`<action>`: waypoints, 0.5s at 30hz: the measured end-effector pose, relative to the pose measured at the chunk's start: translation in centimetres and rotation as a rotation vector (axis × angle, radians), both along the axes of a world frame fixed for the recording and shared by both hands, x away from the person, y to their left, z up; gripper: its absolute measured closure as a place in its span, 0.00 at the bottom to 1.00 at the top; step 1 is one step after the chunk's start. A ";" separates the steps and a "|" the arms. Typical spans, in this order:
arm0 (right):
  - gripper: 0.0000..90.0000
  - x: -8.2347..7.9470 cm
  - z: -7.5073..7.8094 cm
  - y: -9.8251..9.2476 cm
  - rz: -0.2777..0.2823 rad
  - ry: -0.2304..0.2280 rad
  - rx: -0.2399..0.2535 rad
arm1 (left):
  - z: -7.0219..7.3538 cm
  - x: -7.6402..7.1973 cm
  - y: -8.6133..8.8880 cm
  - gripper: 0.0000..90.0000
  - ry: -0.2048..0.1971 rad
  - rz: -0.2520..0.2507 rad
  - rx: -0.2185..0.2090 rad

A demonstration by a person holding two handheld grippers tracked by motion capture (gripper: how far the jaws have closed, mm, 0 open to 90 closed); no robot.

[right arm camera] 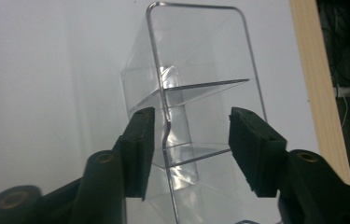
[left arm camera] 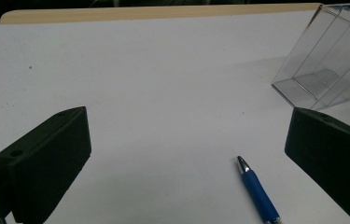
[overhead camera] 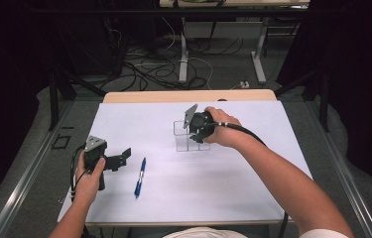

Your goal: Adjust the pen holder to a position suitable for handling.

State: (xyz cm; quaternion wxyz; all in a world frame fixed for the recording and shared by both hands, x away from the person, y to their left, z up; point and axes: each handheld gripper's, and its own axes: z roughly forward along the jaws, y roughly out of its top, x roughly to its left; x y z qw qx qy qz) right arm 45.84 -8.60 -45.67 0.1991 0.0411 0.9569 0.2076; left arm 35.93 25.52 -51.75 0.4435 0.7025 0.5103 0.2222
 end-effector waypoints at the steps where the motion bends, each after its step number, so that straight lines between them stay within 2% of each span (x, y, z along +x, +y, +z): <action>1: 0.53 -0.1 0.1 -0.2 -0.020 -0.005 0.024 | 0.0 0.0 0.0 0.00 0.003 -0.001 -0.002; 2: 0.52 -0.2 0.2 -0.4 -0.030 -0.002 0.043 | 0.0 0.0 0.0 0.00 0.004 0.002 -0.003; 4: 0.48 -0.5 0.4 -0.7 -0.047 -0.034 0.067 | 0.0 0.0 0.0 0.00 0.010 -0.001 0.001; 5: 0.47 -0.7 0.7 -1.0 -0.069 -0.038 0.106 | 0.0 0.0 0.0 0.00 0.013 0.000 -0.004; 6: 0.47 -0.7 0.7 -1.0 -0.069 -0.038 0.106 | 0.0 0.0 0.0 0.00 0.016 -0.001 -0.006; 7: 0.42 -1.0 1.0 -1.3 -0.107 -0.056 0.149 | 0.0 0.1 0.0 0.00 0.016 -0.003 -0.007; 8: 0.42 -1.0 1.0 -1.3 -0.107 -0.056 0.149 | 0.1 0.0 0.0 0.00 0.020 -0.005 -0.008; 9: 0.41 -1.2 1.3 -1.7 -0.136 -0.041 0.190 | 0.1 0.0 0.0 0.00 0.019 -0.005 -0.012; 10: 0.41 -1.2 1.3 -1.7 -0.136 -0.041 0.190 | 0.1 0.0 0.0 0.00 0.019 -0.005 -0.015; 12: 0.41 -1.7 1.5 -2.2 -0.186 -0.003 0.237 | 0.1 0.0 -0.1 0.00 0.026 -0.006 -0.018; 14: 0.40 -1.8 1.5 -2.3 -0.194 0.000 0.250 | 0.1 0.1 -0.1 0.00 0.030 -0.006 -0.022; 15: 0.39 -1.9 1.6 -2.5 -0.218 0.018 0.268 | 0.1 0.1 -0.2 0.00 0.030 -0.008 -0.025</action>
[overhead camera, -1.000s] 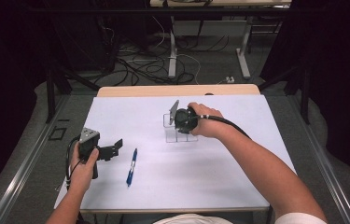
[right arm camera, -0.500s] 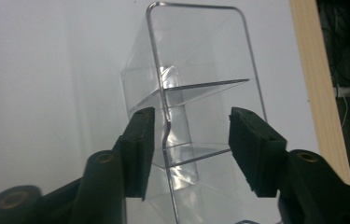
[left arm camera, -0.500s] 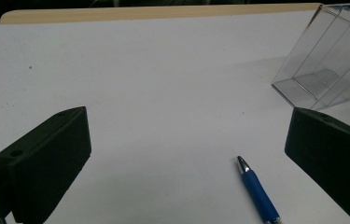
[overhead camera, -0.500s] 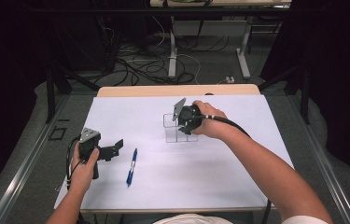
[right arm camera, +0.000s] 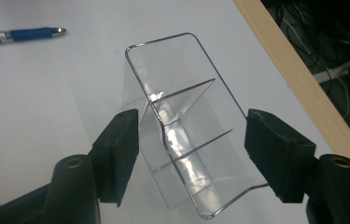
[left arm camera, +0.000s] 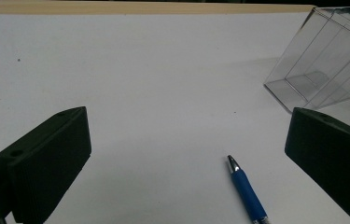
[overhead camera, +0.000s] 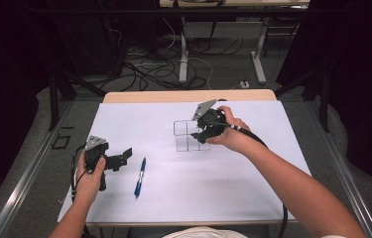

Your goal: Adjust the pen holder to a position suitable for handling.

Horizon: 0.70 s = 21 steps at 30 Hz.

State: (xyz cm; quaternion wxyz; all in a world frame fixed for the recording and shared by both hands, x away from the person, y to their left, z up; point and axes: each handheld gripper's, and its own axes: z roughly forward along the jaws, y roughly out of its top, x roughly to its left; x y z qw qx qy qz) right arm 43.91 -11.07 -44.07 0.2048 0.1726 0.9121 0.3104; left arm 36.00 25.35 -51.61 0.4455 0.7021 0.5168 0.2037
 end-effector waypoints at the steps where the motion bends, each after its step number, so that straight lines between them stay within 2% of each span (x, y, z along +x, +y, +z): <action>1: 0.36 -0.1 0.1 -0.2 -0.018 0.018 0.013 | 0.0 0.0 0.0 0.00 0.002 -0.001 0.000; 2: 0.32 -0.3 0.2 -0.4 -0.037 0.028 0.022 | 0.0 0.0 -0.1 0.00 0.001 -0.004 0.000; 3: 0.29 -0.4 0.4 -0.6 -0.053 0.010 0.022 | 0.0 0.0 -0.1 0.00 -0.001 -0.006 0.001; 4: 0.28 -0.5 0.5 -0.9 -0.073 0.013 0.034 | 0.0 0.0 -0.1 0.00 -0.002 -0.009 0.001; 6: 0.23 -0.9 0.6 -1.3 -0.114 0.025 0.074 | 0.1 0.0 -0.3 0.00 0.000 -0.006 -0.005; 8: 0.19 -1.3 0.7 -1.9 -0.147 0.033 0.110 | 0.1 0.0 -0.3 0.00 0.001 -0.014 0.010; 11: 0.16 -1.8 0.7 -2.8 -0.194 0.059 0.185 | 0.1 0.1 -0.5 0.00 -0.003 -0.011 0.001; 12: 0.16 -2.1 0.7 -3.2 -0.205 0.055 0.203 | 0.0 0.1 -0.5 0.00 -0.002 -0.013 0.001; 13: 0.13 -2.3 0.7 -3.6 -0.218 0.045 0.235 | 0.0 0.1 -0.6 0.00 0.000 -0.016 0.000; 16: 0.09 -3.0 0.3 -4.8 -0.262 0.065 0.341 | -0.1 0.1 -0.7 0.00 0.002 -0.023 0.003; 18: 0.08 -3.4 0.0 -5.4 -0.290 0.070 0.376 | -0.1 0.0 -0.8 0.00 0.004 -0.025 0.003; 21: 0.08 -4.1 -0.5 -6.4 -0.340 0.083 0.391 | -0.1 0.0 -0.8 0.00 0.003 -0.028 -0.006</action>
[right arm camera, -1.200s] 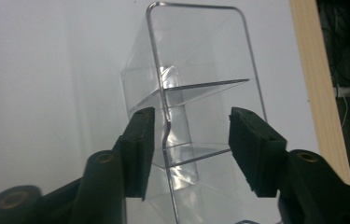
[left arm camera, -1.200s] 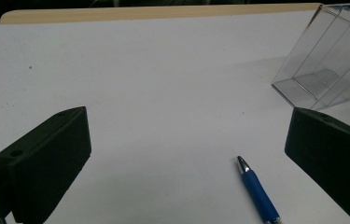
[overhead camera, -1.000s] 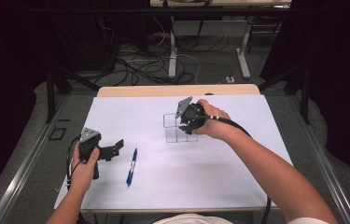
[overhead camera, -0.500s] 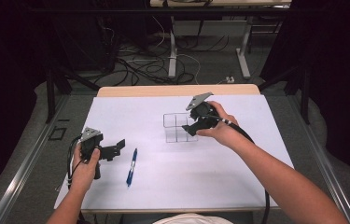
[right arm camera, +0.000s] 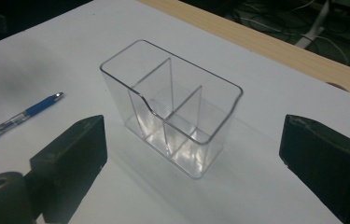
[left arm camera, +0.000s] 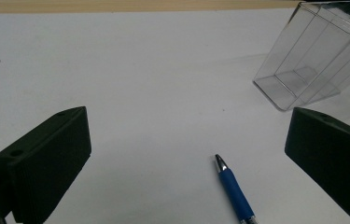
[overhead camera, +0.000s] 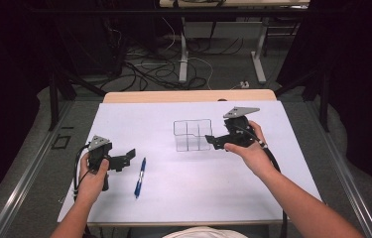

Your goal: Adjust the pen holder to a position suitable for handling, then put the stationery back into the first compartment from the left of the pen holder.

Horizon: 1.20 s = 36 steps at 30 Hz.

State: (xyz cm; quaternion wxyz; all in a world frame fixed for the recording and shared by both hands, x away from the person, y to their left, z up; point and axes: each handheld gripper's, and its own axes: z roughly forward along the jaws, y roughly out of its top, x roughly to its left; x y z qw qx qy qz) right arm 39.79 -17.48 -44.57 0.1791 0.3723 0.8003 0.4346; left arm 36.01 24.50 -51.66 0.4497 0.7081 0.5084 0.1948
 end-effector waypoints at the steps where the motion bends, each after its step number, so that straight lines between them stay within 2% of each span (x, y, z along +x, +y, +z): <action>1: 0.08 -0.3 -0.3 -0.3 -0.021 -0.010 0.005 | 0.0 0.0 0.0 0.00 0.003 0.000 -0.005; 2: 0.06 -0.6 -0.5 -0.6 -0.042 -0.024 0.003 | 0.0 0.0 -0.1 0.00 0.004 0.000 -0.007; 5: 0.04 -1.4 -1.2 -1.6 -0.082 -0.028 0.051 | 0.1 0.0 -0.1 0.00 0.006 -0.008 -0.018; 8: 0.00 -2.1 -1.8 -2.5 -0.133 -0.044 0.078 | 0.3 0.0 -0.1 0.00 0.009 -0.006 -0.023; 11: 0.00 -2.5 -2.1 -3.5 -0.162 -0.037 0.102 | 0.5 -0.1 -0.3 0.00 0.019 -0.007 -0.025; 15: 0.00 -3.0 -2.4 -4.7 -0.190 -0.049 0.119 | 0.8 -0.2 -0.6 0.00 0.025 -0.019 -0.017; 20: 0.00 -3.6 -3.0 -6.3 -0.235 -0.065 0.120 | 1.5 -0.2 -0.8 0.03 0.048 -0.013 -0.054; 24: 0.00 -3.7 -3.4 -7.5 -0.255 -0.057 0.117 | 2.0 -0.3 -1.2 0.10 0.071 0.001 -0.097; 26: 0.00 -3.8 -3.5 -7.9 -0.250 -0.050 0.137 | 2.3 -0.3 -1.3 0.12 0.089 0.004 -0.116; 27: 0.00 -3.9 -3.6 -8.0 -0.254 -0.053 0.139 | 2.3 -0.3 -1.4 0.12 0.097 0.001 -0.121; 28: 0.00 -4.0 -3.6 -8.1 -0.248 -0.033 0.137 | 2.4 -0.2 -1.4 0.13 0.116 -0.008 -0.124; 29: 0.00 -4.0 -3.6 -8.2 -0.244 -0.029 0.131 | 2.4 -0.2 -1.5 0.18 0.123 -0.002 -0.126; 30: 0.00 -4.0 -3.7 -8.3 -0.231 -0.034 0.120 | 2.5 -0.2 -1.5 0.19 0.128 -0.005 -0.117; 32: 0.00 -4.0 -3.7 -8.5 -0.226 -0.043 0.102 | 2.5 -0.2 -1.7 0.21 0.144 -0.007 -0.130; 36: 0.00 -3.8 -4.0 -8.8 -0.236 -0.030 0.119 | 2.8 -0.1 -1.8 0.30 0.171 0.011 -0.133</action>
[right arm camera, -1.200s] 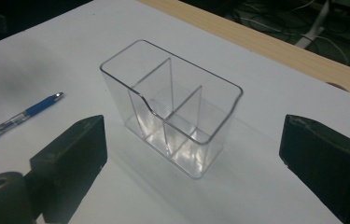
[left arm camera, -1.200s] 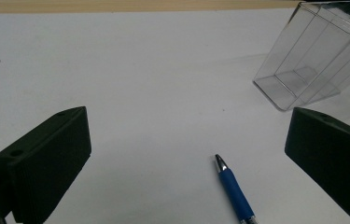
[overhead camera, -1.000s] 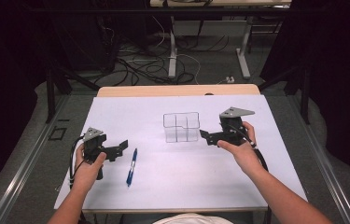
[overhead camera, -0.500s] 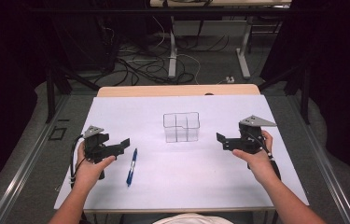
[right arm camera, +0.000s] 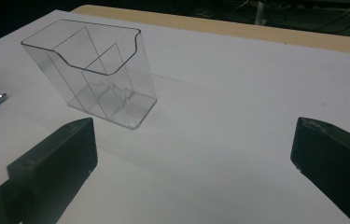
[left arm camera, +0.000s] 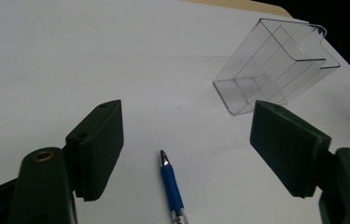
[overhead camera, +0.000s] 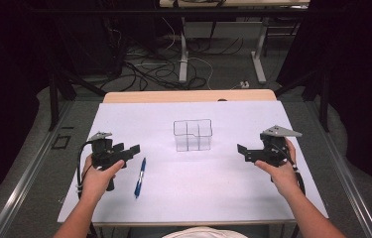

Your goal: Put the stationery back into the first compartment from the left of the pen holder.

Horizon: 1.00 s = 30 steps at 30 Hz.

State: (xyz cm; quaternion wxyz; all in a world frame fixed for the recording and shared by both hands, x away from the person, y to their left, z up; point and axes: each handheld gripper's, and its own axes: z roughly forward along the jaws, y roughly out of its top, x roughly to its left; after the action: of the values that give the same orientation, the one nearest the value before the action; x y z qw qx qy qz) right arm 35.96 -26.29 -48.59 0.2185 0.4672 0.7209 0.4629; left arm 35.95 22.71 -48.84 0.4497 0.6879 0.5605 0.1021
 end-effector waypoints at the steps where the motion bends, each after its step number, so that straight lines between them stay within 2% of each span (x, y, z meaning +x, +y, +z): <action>1: 0.00 0.0 -0.1 0.0 -0.004 0.006 0.003 | 0.0 0.1 0.0 0.31 0.012 -0.001 -0.004; 4: 0.00 0.0 -0.3 -0.1 -0.013 0.018 0.021 | 0.0 0.5 -0.1 0.34 0.049 -0.002 0.002; 9: 0.00 0.1 -0.4 -0.2 -0.021 0.015 0.024 | 0.1 1.1 -0.5 0.42 0.103 0.008 -0.006; 10: 0.00 0.0 -0.5 -0.1 -0.026 0.025 0.034 | 0.2 1.2 -0.6 0.43 0.120 0.006 0.004; 11: 0.00 0.1 -0.6 -0.2 -0.017 0.022 0.020 | 0.1 1.3 -0.7 0.44 0.118 0.018 0.006; 12: 0.00 0.1 -0.6 -0.2 -0.020 0.025 0.016 | 0.1 1.4 -0.7 0.46 0.136 0.015 0.016; 13: 0.00 0.1 -0.7 -0.1 -0.020 0.031 0.018 | 0.1 1.5 -0.8 0.48 0.147 0.021 0.007; 18: 0.00 0.1 -0.9 -0.1 -0.020 0.047 0.015 | -0.1 2.1 -1.2 0.49 0.244 0.046 -0.002; 19: 0.00 0.1 -0.9 0.0 -0.019 0.052 0.015 | 0.0 2.2 -1.1 0.49 0.269 0.036 0.003; 21: 0.00 0.1 -0.9 0.0 -0.021 0.062 0.015 | -0.1 2.4 -1.3 0.49 0.296 0.044 -0.007; 27: 0.00 0.2 -1.0 0.0 -0.026 0.064 0.016 | -0.8 3.1 -1.7 0.55 0.400 0.033 0.025; 30: 0.00 0.3 -1.1 -0.1 -0.026 0.061 0.010 | -1.4 3.3 -1.7 0.59 0.431 0.032 0.041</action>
State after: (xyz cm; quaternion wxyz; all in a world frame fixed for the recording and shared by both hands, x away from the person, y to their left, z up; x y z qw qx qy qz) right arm 36.22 -26.42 -49.67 0.2000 0.4915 0.7187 0.4492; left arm 39.28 20.97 -50.24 0.3036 0.6939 0.6523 -0.0288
